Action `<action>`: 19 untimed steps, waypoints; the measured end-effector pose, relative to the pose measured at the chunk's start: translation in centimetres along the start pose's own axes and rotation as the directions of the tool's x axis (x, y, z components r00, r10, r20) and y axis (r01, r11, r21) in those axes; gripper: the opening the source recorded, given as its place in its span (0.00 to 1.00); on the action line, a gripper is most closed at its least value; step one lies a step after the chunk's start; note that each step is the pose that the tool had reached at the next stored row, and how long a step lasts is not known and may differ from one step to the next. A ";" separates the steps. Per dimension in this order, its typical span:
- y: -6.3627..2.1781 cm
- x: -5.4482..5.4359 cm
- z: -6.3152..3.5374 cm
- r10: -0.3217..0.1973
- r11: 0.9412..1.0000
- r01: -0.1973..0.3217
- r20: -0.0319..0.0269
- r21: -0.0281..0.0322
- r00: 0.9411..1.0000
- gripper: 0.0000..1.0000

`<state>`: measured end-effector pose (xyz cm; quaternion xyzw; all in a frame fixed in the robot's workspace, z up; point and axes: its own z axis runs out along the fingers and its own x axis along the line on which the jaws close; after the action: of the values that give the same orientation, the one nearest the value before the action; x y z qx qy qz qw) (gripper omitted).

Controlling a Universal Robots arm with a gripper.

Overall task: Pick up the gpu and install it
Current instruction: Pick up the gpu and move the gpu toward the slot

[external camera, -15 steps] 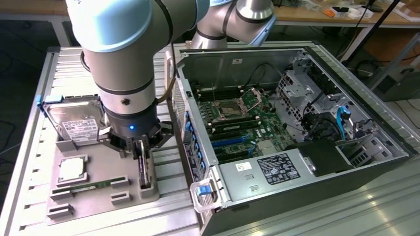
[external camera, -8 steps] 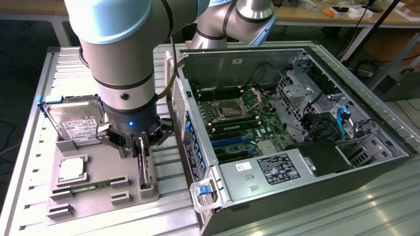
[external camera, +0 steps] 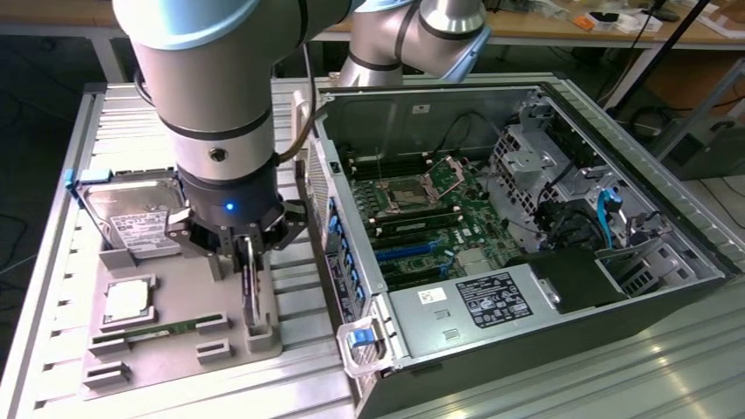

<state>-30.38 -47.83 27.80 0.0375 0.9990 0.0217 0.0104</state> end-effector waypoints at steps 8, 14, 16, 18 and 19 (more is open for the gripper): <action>0.05 0.0 -1.07 0.000 1.000 0.000 0.000 0.000 1.000 0.27; 0.08 0.0 -1.85 0.000 1.000 0.000 0.000 0.000 1.000 0.27; 0.09 0.0 -2.14 0.000 1.000 0.000 0.000 0.000 1.000 0.27; 0.11 0.0 -2.50 0.000 1.000 0.000 0.000 0.000 1.000 0.27; 0.12 -0.1 -2.72 0.000 1.000 0.000 0.000 0.000 1.000 0.27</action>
<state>-30.38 -47.83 30.52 0.0375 0.9990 0.0217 0.0104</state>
